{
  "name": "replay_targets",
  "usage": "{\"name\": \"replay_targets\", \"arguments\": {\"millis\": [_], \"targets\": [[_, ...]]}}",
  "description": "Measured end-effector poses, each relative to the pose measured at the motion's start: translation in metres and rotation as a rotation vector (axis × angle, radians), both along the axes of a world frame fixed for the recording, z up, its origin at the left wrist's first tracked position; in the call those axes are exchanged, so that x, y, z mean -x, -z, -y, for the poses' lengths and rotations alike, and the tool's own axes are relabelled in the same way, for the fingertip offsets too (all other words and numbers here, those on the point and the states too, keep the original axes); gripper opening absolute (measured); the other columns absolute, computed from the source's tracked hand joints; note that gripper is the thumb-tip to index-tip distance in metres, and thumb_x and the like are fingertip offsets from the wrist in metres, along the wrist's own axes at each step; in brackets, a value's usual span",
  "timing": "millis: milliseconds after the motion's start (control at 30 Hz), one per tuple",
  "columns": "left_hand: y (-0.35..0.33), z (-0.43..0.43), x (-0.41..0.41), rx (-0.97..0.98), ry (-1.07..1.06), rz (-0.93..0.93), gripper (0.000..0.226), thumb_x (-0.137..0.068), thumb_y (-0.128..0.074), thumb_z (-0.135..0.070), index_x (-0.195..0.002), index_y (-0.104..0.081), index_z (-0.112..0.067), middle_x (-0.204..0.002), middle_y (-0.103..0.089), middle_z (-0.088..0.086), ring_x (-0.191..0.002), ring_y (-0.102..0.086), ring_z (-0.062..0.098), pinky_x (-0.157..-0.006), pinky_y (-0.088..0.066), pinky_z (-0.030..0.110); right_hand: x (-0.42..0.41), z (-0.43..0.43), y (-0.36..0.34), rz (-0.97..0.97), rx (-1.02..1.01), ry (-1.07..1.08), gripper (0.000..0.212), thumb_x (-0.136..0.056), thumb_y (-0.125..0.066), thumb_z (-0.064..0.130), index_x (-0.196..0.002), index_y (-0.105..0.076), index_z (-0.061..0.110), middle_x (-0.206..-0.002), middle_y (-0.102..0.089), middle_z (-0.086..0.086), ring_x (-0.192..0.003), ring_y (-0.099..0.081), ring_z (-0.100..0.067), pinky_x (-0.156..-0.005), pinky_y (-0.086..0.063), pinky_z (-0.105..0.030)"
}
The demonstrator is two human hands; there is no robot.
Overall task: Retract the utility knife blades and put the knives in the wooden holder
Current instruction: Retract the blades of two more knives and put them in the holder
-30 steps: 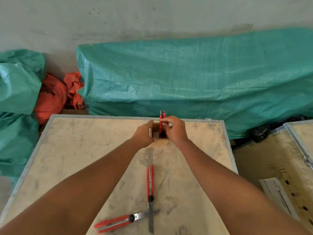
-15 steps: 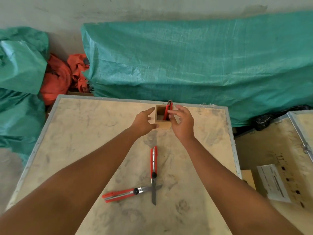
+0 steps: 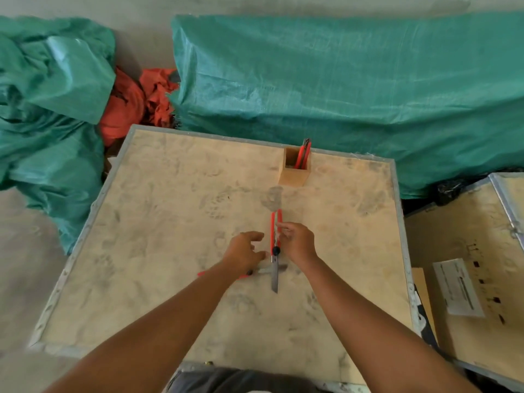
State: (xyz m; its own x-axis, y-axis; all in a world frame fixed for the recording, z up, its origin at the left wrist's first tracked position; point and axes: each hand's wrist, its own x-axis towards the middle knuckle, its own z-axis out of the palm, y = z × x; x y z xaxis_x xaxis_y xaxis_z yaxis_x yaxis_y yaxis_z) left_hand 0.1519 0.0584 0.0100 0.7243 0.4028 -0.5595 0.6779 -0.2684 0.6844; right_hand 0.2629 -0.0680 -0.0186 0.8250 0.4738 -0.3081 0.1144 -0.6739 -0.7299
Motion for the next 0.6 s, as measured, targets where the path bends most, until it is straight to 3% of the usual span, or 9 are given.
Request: {"name": "replay_targets", "arguments": {"millis": [133,300,367,400,467,533,600], "targets": [[0.018,0.038,0.006,-0.009,-0.056,-0.063,0.06,-0.078,-0.078,-0.026,-0.133,-0.06,-0.01,-0.126,-0.068,0.009,-0.108,-0.067,0.026,-0.09,-0.054,0.031,-0.007,-0.002,0.01,-0.019,0.064,-0.031,0.029,-0.086,-0.076,0.012,-0.114,-0.076,0.016,-0.114,-0.077,-0.007,-0.103,-0.073,-0.021,-0.094,-0.052,-0.022],[0.023,0.058,0.001,-0.085,-0.141,-0.05,0.032,-0.082,-0.069,-0.014,-0.114,-0.071,-0.016,-0.102,-0.075,0.005,-0.089,-0.071,0.029,-0.079,-0.059,0.038,-0.019,-0.01,0.013,-0.007,0.061,-0.054,0.027,-0.082,-0.08,0.012,-0.109,-0.078,0.013,-0.111,-0.077,-0.007,-0.101,-0.073,-0.019,-0.098,-0.054,-0.027],[0.027,0.061,0.0,-0.113,-0.176,-0.059,0.034,-0.08,-0.068,-0.008,-0.112,-0.072,-0.019,-0.102,-0.075,0.004,-0.089,-0.071,0.028,-0.079,-0.059,0.039,-0.021,-0.01,0.014,-0.012,0.06,-0.064,0.026,-0.079,-0.081,0.005,-0.105,-0.079,0.01,-0.109,-0.078,-0.008,-0.099,-0.073,-0.019,-0.092,-0.052,-0.014],[0.03,0.061,0.0,-0.122,-0.194,-0.062,0.038,-0.078,-0.067,-0.004,-0.112,-0.073,-0.019,-0.103,-0.076,0.003,-0.091,-0.071,0.028,-0.08,-0.059,0.038,-0.022,-0.009,0.015,-0.016,0.059,-0.062,0.026,-0.079,-0.08,0.002,-0.104,-0.079,0.009,-0.11,-0.077,-0.009,-0.098,-0.072,-0.018,-0.083,-0.046,-0.001],[0.034,0.062,-0.002,-0.104,-0.232,-0.056,0.043,-0.075,-0.067,0.001,-0.113,-0.074,-0.018,-0.103,-0.076,0.003,-0.092,-0.07,0.026,-0.081,-0.058,0.036,-0.023,-0.006,0.014,-0.04,0.052,-0.045,0.029,-0.08,-0.078,-0.002,-0.107,-0.078,0.009,-0.114,-0.075,-0.01,-0.096,-0.066,-0.011,-0.065,-0.037,0.009],[0.037,0.063,-0.002,-0.064,-0.274,-0.041,0.045,-0.073,-0.064,0.006,-0.111,-0.076,-0.016,-0.099,-0.075,0.003,-0.086,-0.07,0.024,-0.073,-0.057,0.032,-0.026,-0.004,0.014,-0.081,0.046,-0.052,0.035,-0.081,-0.074,-0.005,-0.111,-0.077,0.013,-0.12,-0.072,-0.009,-0.102,-0.062,-0.009,-0.062,-0.039,0.007],[0.039,0.063,-0.003,-0.043,-0.312,-0.032,0.046,-0.071,-0.062,0.008,-0.107,-0.077,-0.015,-0.095,-0.075,0.003,-0.084,-0.069,0.022,-0.066,-0.05,0.025,-0.028,-0.002,0.015,-0.103,0.035,-0.071,0.037,-0.082,-0.074,-0.003,-0.113,-0.077,0.017,-0.122,-0.071,-0.006,-0.11,-0.063,-0.011,-0.077,-0.047,-0.006]]}}
